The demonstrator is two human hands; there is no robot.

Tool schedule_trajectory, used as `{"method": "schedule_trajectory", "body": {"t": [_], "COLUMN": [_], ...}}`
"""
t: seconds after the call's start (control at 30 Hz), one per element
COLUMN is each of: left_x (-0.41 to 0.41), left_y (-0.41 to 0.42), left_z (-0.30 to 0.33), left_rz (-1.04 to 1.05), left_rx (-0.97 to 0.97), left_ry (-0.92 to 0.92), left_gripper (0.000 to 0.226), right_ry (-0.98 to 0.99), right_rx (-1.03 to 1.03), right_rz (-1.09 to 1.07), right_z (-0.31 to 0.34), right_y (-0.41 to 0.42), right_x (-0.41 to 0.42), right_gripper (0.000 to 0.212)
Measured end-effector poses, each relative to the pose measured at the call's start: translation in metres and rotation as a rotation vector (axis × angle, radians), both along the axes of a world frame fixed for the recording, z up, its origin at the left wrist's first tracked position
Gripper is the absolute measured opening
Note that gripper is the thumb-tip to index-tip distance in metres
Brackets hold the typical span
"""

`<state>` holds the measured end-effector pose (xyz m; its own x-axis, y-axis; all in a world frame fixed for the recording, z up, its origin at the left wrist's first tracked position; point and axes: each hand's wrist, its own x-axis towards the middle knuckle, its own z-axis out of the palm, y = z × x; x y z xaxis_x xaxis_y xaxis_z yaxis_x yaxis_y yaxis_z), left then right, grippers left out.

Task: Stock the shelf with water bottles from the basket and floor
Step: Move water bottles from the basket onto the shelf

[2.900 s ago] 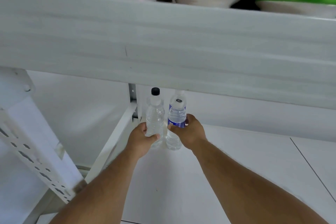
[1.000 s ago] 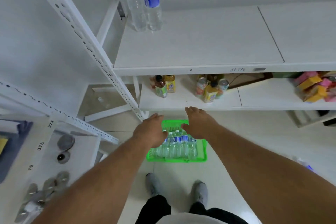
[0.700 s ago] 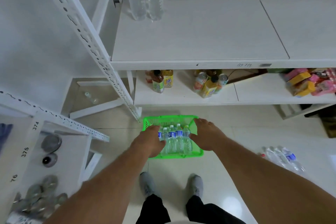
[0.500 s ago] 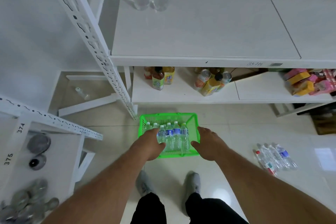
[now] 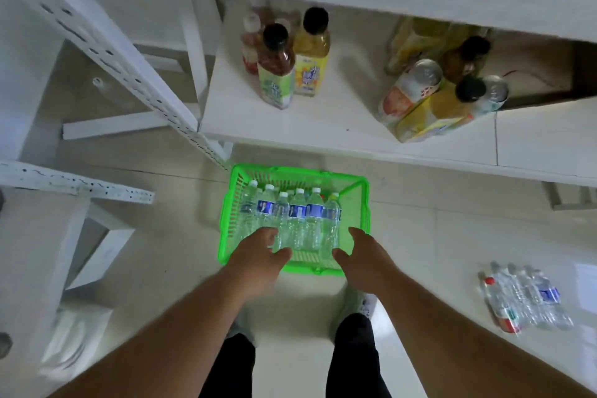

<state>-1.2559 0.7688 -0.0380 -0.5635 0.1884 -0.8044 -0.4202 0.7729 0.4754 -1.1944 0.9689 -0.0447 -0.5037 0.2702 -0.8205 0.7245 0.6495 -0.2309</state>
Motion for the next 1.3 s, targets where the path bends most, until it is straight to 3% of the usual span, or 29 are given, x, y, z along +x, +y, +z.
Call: {"method": "schedule_trajectory", "body": {"t": [0.2, 0.43, 0.53, 0.7, 0.97, 1.13, 1.3], "left_x": [0.009, 0.018, 0.017, 0.019, 0.011, 0.005, 0.005], "left_y": [0.047, 0.085, 0.094, 0.105, 0.124, 0.134, 0.143], "left_z": [-0.155, -0.306, -0.346, -0.393, -0.416, -0.422, -0.431], "left_rz": [0.144, 0.18, 0.193, 0.167, 0.118, 0.093, 0.083], "left_rx": [0.006, 0.01, -0.005, -0.005, -0.063, -0.1, -0.198], "left_ry": [-0.062, -0.085, -0.089, -0.085, -0.076, -0.104, -0.067], "left_gripper": [0.054, 0.058, 0.058, 0.059, 0.063, 0.065, 0.073], "right_ry": [-0.013, 0.03, 0.063, 0.058, -0.001, 0.019, 0.039], "right_rx": [-0.052, -0.036, -0.007, -0.03, -0.06, -0.089, -0.108], "right_rz": [-0.236, -0.281, -0.238, -0.317, -0.446, -0.491, -0.557], "right_z": [-0.155, -0.294, -0.338, -0.388, -0.424, -0.439, -0.444], "right_y": [0.035, 0.057, 0.059, 0.065, 0.073, 0.071, 0.072], "right_x": [-0.017, -0.036, -0.041, -0.045, -0.053, -0.061, -0.058], "right_gripper": [0.068, 0.044, 0.044, 0.044, 0.041, 0.052, 0.035]}}
